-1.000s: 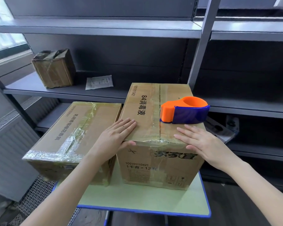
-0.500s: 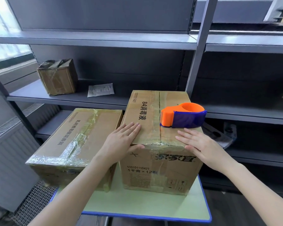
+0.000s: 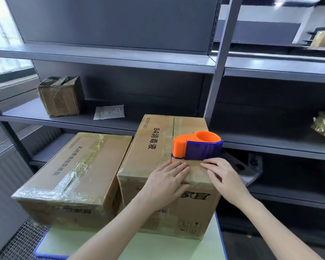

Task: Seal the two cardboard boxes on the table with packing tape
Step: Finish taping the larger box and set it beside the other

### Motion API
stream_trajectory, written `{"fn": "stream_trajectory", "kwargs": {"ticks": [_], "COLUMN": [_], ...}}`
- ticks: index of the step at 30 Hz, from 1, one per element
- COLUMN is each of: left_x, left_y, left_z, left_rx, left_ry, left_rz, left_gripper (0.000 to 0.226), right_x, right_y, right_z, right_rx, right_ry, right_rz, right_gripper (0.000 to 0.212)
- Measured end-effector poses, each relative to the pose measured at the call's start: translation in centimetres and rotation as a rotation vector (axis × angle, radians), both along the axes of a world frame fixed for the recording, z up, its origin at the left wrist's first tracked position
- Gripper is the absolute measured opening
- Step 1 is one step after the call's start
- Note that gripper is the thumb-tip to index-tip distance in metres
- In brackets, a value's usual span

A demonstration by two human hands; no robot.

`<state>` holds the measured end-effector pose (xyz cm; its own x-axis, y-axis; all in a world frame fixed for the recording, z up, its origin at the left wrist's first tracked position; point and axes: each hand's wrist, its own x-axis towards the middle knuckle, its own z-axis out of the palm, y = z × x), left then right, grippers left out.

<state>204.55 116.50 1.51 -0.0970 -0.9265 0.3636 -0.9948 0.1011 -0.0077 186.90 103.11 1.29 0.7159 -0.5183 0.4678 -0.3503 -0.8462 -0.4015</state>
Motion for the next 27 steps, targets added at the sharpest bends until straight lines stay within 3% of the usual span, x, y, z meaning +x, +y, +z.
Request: {"fn": "stream_trajectory", "kwargs": {"ticks": [6, 18, 27], "left_x": [-0.5, -0.5, -0.7], "left_y": [0.2, 0.2, 0.3], "left_z": [-0.8, -1.1, -1.0], "left_rx": [-0.098, -0.094, -0.083], "left_ry": [0.001, 0.054, 0.013], "left_rz": [0.023, 0.046, 0.065], "left_gripper": [0.046, 0.044, 0.046], "right_x": [-0.1, 6.1, 6.1], "right_y": [-0.9, -3.0, -3.5], "right_z": [0.3, 1.6, 0.6], "right_rx": [-0.012, 0.109, 0.042], "right_ry": [0.091, 0.281, 0.361], "right_rz": [0.055, 0.147, 0.163], "right_gripper": [0.032, 0.042, 0.044]}}
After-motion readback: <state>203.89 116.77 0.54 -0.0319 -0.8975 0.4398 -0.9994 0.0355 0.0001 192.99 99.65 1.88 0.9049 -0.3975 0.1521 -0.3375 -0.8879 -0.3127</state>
